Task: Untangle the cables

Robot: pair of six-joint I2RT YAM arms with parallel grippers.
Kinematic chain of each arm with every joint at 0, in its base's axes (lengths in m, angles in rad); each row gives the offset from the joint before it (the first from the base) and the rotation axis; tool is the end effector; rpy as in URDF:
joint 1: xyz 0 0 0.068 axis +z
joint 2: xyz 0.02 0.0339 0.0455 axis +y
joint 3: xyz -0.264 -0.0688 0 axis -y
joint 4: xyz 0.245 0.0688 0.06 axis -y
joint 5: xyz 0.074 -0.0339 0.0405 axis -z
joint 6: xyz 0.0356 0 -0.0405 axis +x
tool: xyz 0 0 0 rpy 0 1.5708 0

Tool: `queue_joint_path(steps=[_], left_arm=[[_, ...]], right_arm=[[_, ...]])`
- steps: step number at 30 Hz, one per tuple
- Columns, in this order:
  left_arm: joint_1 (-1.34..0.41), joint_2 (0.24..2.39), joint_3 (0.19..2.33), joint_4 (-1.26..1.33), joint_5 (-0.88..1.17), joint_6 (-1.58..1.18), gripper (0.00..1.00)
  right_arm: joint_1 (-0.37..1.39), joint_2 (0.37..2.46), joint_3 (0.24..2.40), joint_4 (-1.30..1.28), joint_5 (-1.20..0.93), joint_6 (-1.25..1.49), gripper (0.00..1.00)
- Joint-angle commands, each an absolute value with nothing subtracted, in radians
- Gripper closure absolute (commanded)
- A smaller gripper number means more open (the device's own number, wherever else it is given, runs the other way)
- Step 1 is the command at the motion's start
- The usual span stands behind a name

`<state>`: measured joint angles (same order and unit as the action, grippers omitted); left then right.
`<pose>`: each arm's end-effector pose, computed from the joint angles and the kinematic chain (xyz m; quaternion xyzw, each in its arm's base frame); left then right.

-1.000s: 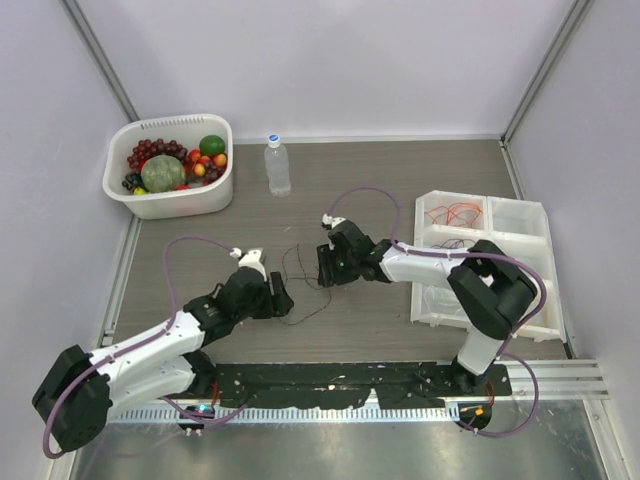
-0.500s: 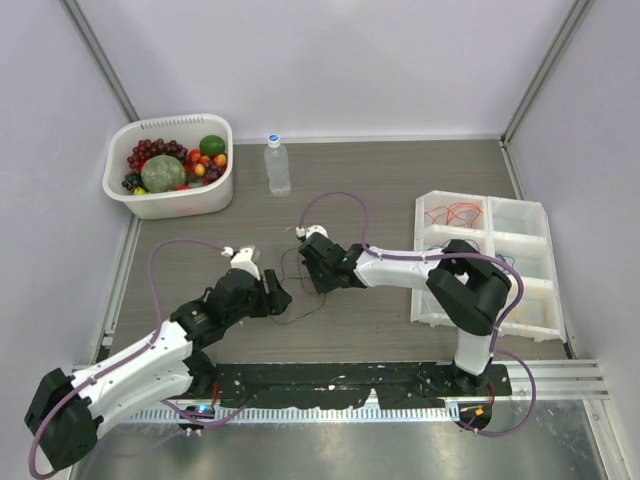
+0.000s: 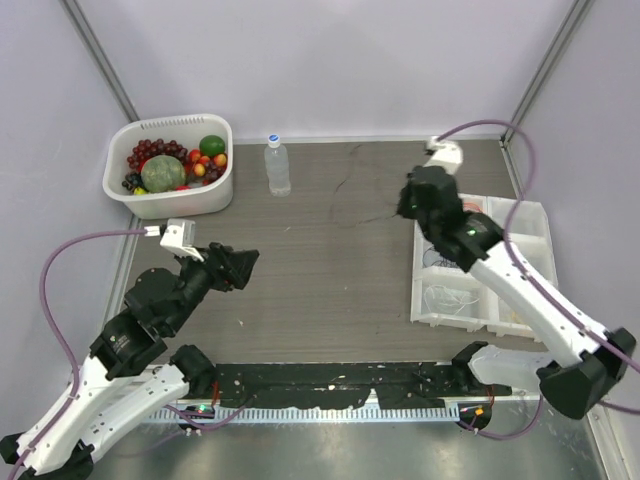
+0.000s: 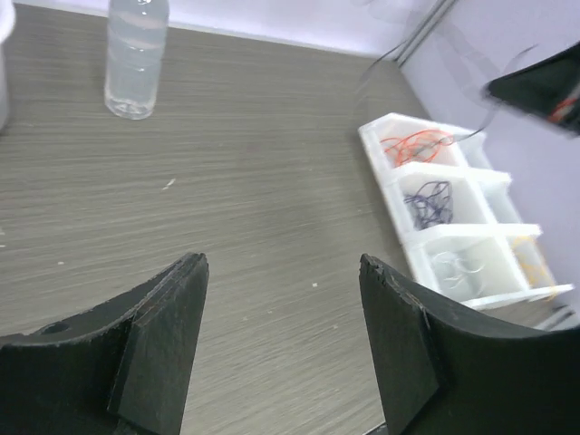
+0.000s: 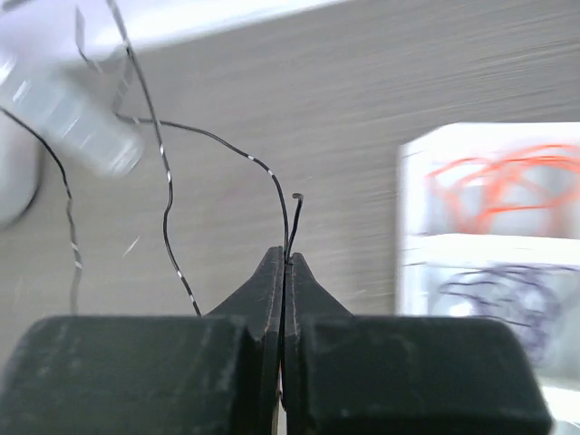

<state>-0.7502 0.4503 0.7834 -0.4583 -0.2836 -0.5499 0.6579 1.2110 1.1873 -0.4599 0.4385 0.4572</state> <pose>0.0811 -0.0620 0.3517 -0.0188 0.7481 -0.3120 0.5854 0.2209 0.1516 0.3654 0.0282 0.8424 0.1092 0.5269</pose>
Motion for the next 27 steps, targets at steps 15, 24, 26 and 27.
queue_joint_path(steps=[15,24,26,27], left_arm=[[-0.752,0.443,0.779,-0.505,-0.307,-0.314,0.24],[-0.764,0.423,0.735,-0.471,-0.324,-0.299,0.23],[-0.764,0.426,0.735,-0.471,-0.337,-0.293,0.22],[-0.764,0.426,0.735,-0.471,-0.341,-0.291,0.22]], right_arm=[[-0.090,1.298,1.318,-0.811,0.968,0.707,0.99],[-0.124,1.515,1.422,-0.934,0.976,0.819,0.99],[-0.126,1.557,1.433,-0.924,0.965,0.821,0.99],[-0.129,1.578,1.439,-0.916,0.965,0.821,0.99]])
